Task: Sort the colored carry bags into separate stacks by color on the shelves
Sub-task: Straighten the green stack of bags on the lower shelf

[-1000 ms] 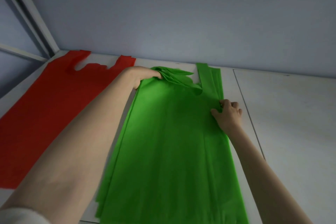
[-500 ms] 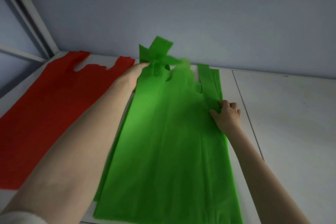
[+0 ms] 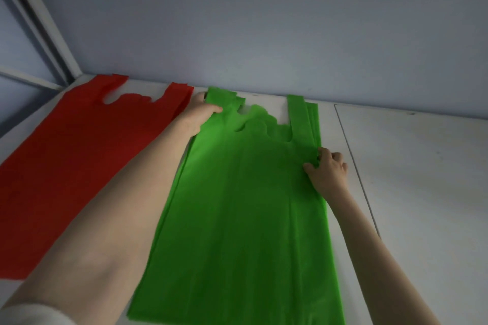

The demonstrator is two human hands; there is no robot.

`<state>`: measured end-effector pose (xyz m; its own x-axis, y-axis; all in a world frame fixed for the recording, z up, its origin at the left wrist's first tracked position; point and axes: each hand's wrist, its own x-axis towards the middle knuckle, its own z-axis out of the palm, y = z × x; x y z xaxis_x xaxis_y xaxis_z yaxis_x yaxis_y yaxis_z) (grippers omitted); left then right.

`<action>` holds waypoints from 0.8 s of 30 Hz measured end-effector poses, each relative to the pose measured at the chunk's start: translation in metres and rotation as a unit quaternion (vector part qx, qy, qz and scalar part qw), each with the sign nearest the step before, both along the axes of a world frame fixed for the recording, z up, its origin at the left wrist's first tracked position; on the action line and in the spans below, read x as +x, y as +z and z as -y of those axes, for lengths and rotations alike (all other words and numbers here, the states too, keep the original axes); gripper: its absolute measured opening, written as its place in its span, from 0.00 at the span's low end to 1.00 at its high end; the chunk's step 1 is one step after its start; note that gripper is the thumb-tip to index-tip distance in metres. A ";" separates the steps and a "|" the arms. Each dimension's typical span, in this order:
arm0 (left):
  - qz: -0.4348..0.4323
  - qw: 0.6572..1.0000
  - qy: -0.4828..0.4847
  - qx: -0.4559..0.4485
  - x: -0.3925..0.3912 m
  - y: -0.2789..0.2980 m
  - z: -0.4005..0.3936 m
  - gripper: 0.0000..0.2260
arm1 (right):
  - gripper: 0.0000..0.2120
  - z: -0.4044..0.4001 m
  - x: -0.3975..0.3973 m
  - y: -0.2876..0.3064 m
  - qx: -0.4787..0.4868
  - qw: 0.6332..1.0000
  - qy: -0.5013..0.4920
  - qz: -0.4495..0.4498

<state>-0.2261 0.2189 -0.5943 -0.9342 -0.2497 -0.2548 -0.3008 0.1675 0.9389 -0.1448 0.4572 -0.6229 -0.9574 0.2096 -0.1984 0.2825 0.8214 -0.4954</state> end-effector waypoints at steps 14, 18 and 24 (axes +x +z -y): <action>0.184 0.928 -0.094 -0.309 0.022 -0.023 0.016 0.28 | 0.22 0.000 0.018 0.000 -0.024 0.999 -0.043 0.004; 0.118 0.926 -0.042 -0.356 0.030 -0.026 0.009 0.26 | 0.23 0.006 0.020 0.001 -0.033 0.997 -0.060 -0.019; 0.162 0.900 -0.030 -0.404 0.056 -0.026 0.009 0.31 | 0.27 -0.009 0.045 0.003 -0.041 0.998 -0.043 0.007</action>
